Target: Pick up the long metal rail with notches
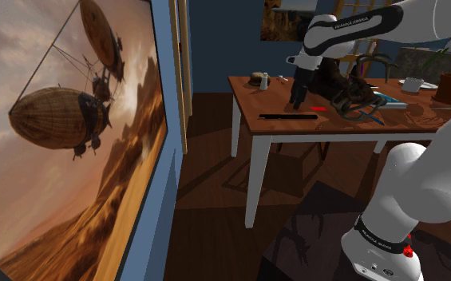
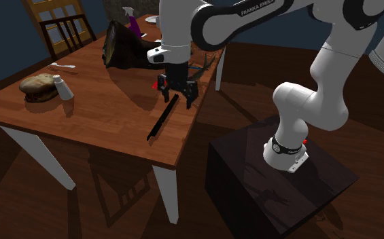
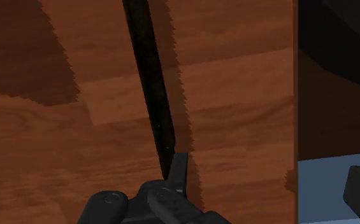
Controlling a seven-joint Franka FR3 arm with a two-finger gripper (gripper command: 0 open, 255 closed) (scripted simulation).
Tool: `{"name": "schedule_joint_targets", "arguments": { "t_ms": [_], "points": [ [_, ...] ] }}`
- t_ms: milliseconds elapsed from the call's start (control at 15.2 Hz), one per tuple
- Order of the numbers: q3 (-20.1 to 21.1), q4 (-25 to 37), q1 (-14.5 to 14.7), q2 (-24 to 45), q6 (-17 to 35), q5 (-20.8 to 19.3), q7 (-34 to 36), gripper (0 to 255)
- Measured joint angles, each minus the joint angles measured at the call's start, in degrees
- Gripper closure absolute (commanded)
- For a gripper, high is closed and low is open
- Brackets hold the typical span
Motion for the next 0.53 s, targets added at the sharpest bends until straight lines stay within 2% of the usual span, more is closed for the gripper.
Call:
{"name": "schedule_joint_targets", "arguments": {
  "t_ms": [198,330,528],
  "points": [
    [-4.83,4.95,2.26,8.33,0.86,5.24,-10.63,0],
    [-7.3,9.28,3.22,15.57,0.97,10.5,-18.05,0],
    [-8.09,9.97,2.82,19.16,2.18,13.47,-22.63,0]
  ]
}}
